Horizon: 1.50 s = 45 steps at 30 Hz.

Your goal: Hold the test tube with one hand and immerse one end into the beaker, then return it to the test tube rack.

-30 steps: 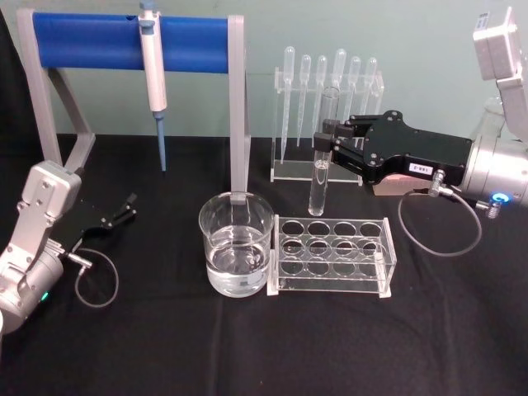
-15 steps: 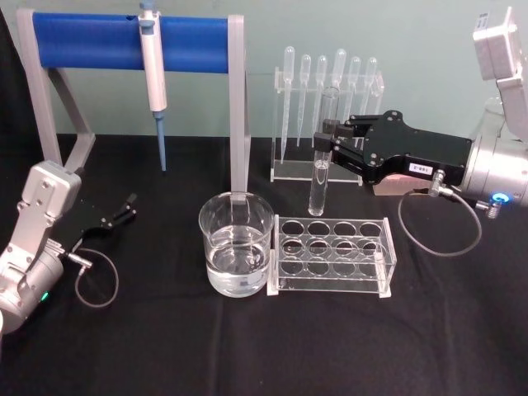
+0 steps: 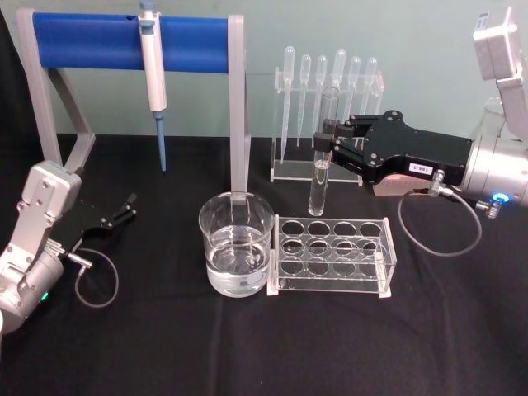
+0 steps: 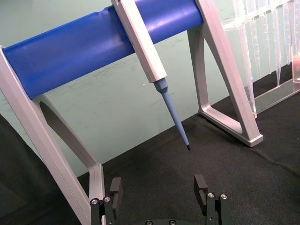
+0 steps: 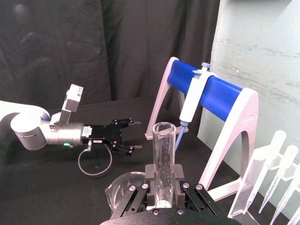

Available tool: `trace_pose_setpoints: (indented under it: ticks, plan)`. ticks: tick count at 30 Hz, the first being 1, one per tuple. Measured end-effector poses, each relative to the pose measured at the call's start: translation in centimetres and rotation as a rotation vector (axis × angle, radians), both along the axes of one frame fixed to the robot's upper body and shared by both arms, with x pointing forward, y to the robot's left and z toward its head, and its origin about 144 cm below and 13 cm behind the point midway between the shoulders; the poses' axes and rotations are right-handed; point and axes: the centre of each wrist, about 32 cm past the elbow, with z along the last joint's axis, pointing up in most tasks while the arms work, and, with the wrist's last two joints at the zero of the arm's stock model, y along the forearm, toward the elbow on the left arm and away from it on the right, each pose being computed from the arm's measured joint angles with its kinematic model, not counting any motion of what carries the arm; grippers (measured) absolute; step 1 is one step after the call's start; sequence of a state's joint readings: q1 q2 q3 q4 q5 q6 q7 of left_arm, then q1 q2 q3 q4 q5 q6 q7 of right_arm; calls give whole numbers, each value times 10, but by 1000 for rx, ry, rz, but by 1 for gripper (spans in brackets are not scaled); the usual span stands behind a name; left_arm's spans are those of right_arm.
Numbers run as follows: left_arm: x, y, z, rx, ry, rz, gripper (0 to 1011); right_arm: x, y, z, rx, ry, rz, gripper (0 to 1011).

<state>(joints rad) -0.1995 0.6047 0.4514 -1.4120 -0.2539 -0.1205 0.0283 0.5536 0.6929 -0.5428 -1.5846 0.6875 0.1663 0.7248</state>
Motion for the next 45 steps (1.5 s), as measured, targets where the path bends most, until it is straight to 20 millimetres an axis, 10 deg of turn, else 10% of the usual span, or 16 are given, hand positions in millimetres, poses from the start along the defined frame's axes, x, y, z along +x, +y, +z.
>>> trace_pose_setpoints:
  ticks: [45]
  plan:
    - [0, 0, 0, 0, 0, 0, 1000, 0, 0, 0, 0, 0, 0, 231]
